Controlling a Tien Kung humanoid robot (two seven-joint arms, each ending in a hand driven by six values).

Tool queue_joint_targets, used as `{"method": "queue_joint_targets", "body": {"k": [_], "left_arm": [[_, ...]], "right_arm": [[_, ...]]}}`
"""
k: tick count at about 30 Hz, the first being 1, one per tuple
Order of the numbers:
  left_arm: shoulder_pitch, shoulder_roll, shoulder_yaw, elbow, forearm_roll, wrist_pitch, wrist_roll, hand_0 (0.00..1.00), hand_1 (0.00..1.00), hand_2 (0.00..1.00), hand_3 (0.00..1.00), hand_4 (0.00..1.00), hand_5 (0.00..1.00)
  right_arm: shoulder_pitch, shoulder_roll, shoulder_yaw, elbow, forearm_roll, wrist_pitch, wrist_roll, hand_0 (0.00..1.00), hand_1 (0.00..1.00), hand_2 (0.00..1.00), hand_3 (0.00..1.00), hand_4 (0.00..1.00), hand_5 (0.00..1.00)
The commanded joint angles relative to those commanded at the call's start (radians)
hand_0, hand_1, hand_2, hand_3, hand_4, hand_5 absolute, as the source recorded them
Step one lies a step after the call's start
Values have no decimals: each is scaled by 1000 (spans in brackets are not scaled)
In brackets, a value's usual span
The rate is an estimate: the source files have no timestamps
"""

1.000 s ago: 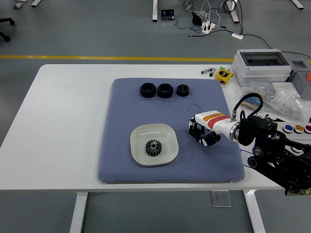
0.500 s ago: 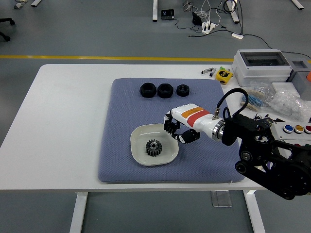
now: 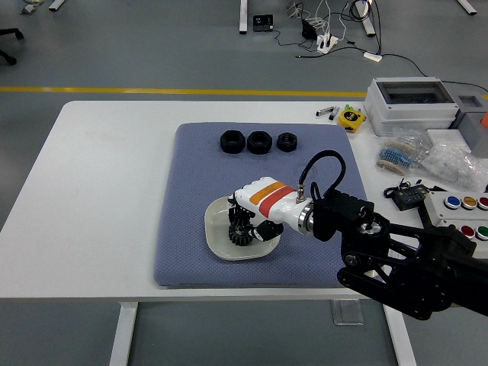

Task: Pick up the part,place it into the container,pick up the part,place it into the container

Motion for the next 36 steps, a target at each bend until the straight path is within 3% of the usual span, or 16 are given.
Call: {"method": "queue_joint_targets", "body": {"k": [6,7,12,13,36], "left_arm": [[0,1,-1,0,2,1,0,710,612,640,565,617,698],[0,1,-1,0,3,1,0,710,612,640,566,617,698],[-2,1,0,0,0,2,-1,710,612,640,566,617,698],[-2,1,0,0,0,2,-1,710,609,640,566,618,697],[-2,1,-5,0,5,2,-1,711,608,641,566,619,694]], "right_arm": [[10,18,-18,-15,5,14,-10,409,423,457,455,576,2],[10,19,-19,-17,6,16,-11,409,427,470,521,603,2],[6,21,-25,-32,12,21,-12,409,427,470,521,603,2],[5,21,-26,-35,13,20,-12,400,432,483,756,665,2],[-7,26,-9,-60,53,5,6,386,438,498,789,715,30]]}}
